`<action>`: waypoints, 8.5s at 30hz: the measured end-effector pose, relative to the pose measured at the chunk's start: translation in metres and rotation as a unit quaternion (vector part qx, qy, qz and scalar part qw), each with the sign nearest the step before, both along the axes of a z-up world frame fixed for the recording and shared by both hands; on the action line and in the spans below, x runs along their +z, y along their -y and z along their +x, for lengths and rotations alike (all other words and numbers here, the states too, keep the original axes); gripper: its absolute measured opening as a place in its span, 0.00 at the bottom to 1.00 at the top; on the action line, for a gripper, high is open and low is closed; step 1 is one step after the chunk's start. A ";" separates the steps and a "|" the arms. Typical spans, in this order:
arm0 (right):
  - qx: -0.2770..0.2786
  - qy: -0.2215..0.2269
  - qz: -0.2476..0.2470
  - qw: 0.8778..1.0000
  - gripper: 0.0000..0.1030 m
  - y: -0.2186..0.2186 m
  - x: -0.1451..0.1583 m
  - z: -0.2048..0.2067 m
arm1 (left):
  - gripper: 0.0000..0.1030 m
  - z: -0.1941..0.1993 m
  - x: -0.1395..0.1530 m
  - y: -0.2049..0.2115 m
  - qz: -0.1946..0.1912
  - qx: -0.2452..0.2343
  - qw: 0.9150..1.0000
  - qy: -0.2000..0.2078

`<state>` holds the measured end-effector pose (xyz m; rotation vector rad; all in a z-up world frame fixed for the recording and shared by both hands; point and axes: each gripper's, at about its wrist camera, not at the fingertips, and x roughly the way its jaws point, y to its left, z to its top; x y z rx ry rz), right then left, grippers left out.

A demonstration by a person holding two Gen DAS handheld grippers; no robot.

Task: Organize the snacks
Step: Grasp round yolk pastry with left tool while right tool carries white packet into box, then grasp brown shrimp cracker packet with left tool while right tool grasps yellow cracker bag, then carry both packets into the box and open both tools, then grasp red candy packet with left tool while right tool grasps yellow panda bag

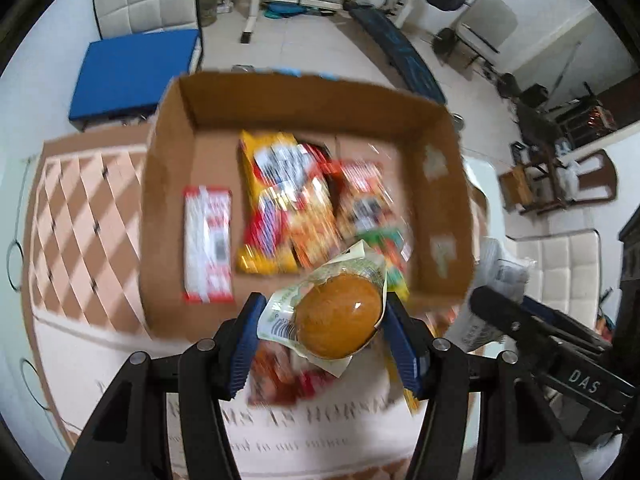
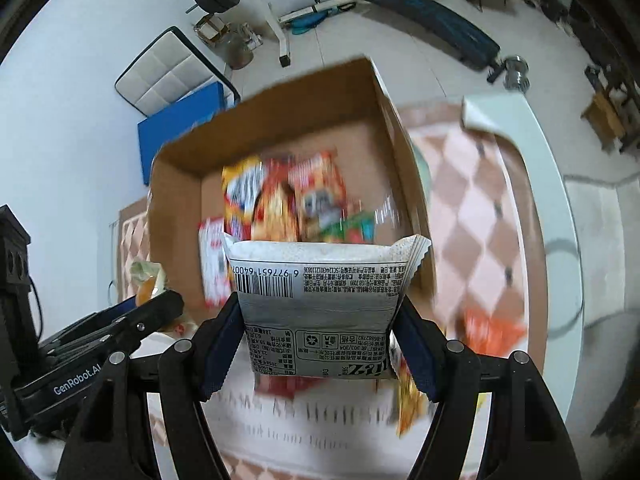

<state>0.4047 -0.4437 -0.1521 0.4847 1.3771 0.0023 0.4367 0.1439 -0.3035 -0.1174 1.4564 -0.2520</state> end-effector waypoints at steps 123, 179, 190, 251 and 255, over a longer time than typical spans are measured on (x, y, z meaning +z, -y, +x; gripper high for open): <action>0.034 -0.147 -0.025 0.988 0.68 -0.016 -0.154 -0.166 | 0.55 -0.146 -0.208 0.003 0.135 -0.007 0.982 -0.130; 0.028 -0.037 0.040 0.998 0.90 -0.047 -0.092 0.049 | 0.74 0.057 -0.124 -0.032 -0.009 0.030 0.982 -0.184; 0.043 -0.046 -0.008 0.998 0.91 -0.042 -0.089 0.047 | 0.85 0.047 -0.110 -0.032 0.006 0.008 0.989 -0.146; -0.116 -0.108 0.039 0.987 0.94 0.043 -0.144 -0.129 | 0.85 -0.129 -0.105 -0.003 0.079 0.036 0.996 -0.034; -0.117 -0.124 0.046 0.984 0.94 0.044 -0.170 -0.121 | 0.85 -0.125 -0.138 0.005 0.045 0.035 0.995 -0.078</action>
